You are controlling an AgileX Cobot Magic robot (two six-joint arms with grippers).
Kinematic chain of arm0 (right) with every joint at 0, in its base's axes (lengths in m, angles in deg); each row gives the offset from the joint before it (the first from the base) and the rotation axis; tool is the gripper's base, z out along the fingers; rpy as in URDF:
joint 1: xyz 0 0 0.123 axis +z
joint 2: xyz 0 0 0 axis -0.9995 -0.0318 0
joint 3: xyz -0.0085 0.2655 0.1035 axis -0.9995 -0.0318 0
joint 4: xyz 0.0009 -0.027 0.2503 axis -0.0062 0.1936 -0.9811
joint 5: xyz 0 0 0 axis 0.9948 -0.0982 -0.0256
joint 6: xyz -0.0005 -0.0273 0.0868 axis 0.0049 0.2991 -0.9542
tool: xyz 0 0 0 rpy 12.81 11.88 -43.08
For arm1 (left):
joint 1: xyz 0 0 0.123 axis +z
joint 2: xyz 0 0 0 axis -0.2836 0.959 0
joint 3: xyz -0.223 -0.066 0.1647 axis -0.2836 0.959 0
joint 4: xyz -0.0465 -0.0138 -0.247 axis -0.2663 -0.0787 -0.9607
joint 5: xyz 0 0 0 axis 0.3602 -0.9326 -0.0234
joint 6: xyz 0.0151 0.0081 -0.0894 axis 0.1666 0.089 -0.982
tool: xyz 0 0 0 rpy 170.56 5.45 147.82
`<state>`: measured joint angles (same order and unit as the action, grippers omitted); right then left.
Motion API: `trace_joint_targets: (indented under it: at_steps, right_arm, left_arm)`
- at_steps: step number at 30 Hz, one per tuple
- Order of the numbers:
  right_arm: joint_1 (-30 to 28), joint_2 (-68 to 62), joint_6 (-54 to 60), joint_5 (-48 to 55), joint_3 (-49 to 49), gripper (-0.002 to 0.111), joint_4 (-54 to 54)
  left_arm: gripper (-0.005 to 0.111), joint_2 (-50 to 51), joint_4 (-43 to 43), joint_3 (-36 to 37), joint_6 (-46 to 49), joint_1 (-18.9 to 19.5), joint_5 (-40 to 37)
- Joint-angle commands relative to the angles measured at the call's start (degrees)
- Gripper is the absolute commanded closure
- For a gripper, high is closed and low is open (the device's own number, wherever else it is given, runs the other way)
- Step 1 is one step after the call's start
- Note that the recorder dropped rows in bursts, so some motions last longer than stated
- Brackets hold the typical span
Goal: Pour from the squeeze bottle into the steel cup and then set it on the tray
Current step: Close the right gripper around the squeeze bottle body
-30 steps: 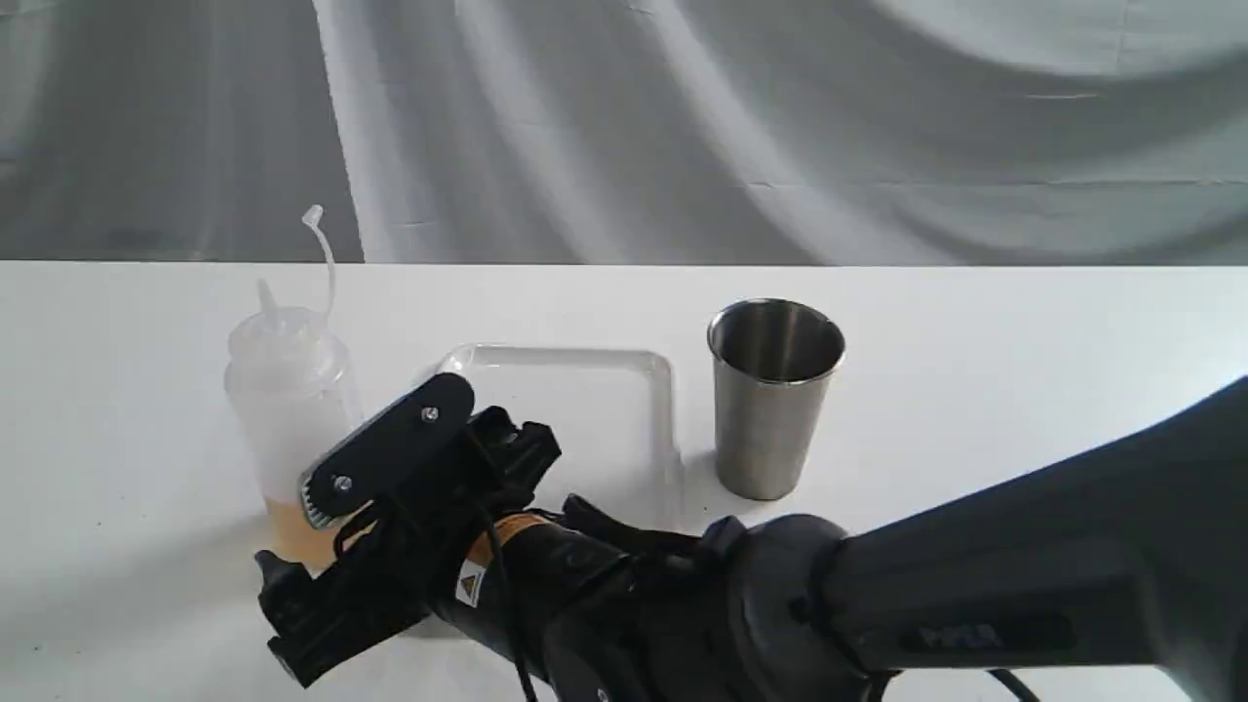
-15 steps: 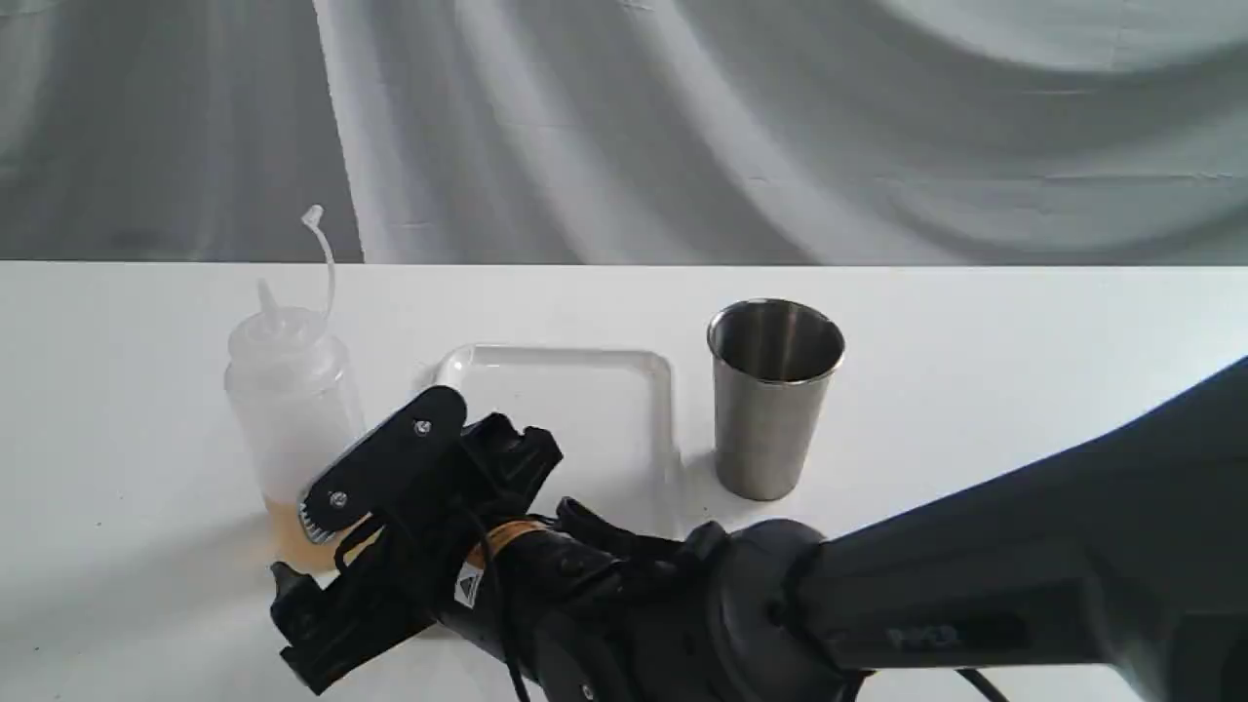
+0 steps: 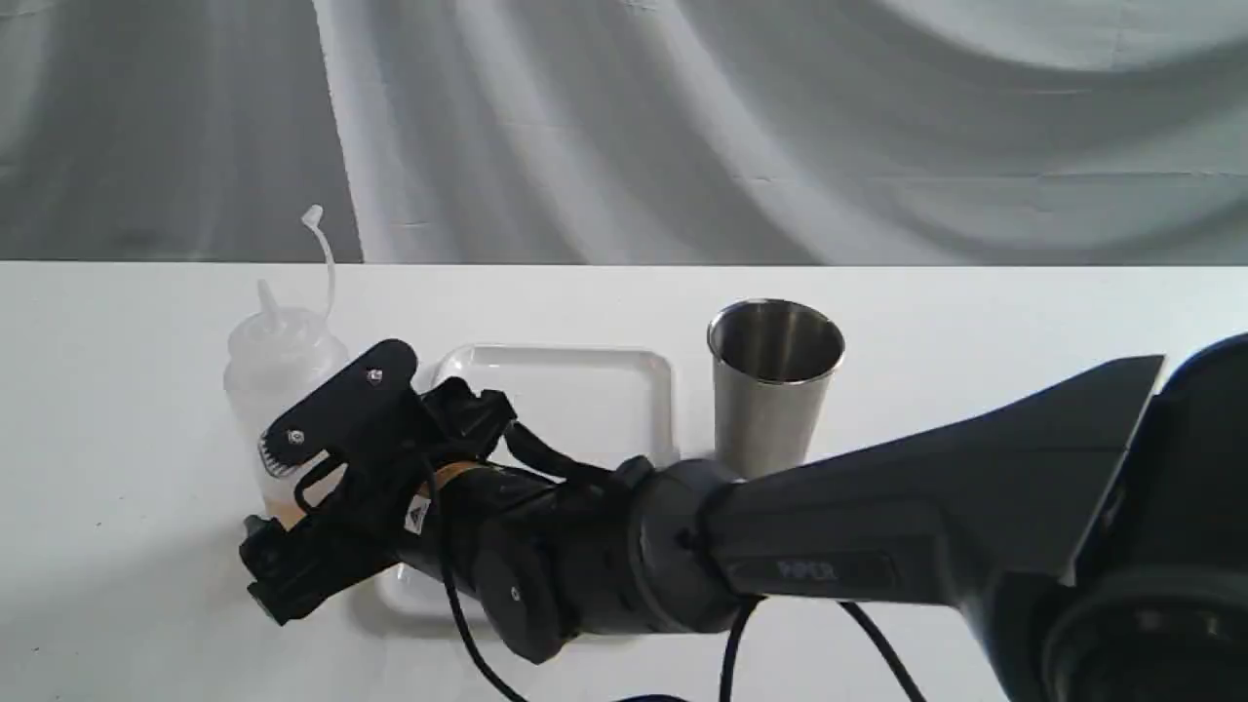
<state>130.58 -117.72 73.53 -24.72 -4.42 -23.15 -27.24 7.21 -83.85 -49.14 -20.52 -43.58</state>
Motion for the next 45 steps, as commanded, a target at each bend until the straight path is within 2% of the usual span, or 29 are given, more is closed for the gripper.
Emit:
trace_joint_targets:
  at_steps: [1,11,29,32,39,45]
  right_arm:
    - [-0.8,-1.0,0.2,1.8,3.4,0.006,0.6]
    - [-1.3,-2.8,-2.0,5.9,8.5,0.006,-0.5]
    - [-1.3,-3.2,-5.9,5.0,8.5,0.009,-3.0]
    - [-1.3,-3.2,-5.9,5.0,8.5,0.015,-3.0]
    - [-1.3,-3.2,-6.0,5.0,8.5,0.044,-2.9]
    - [-1.3,-3.0,-7.1,6.7,8.5,0.059,-2.9]
  left_arm:
    - [0.098,-0.3,0.2,0.3,-0.1,-0.2,0.4]
    - [0.098,-0.3,0.2,0.3,-0.1,-0.2,0.4]
    - [0.098,-0.3,0.2,0.3,-0.1,-0.2,0.4]
    - [0.098,-0.3,0.2,0.3,-0.1,-0.2,0.4]
    - [0.098,-0.3,0.2,0.3,-0.1,-0.2,0.4]
    - [0.098,-0.3,0.2,0.3,-0.1,-0.2,0.4]
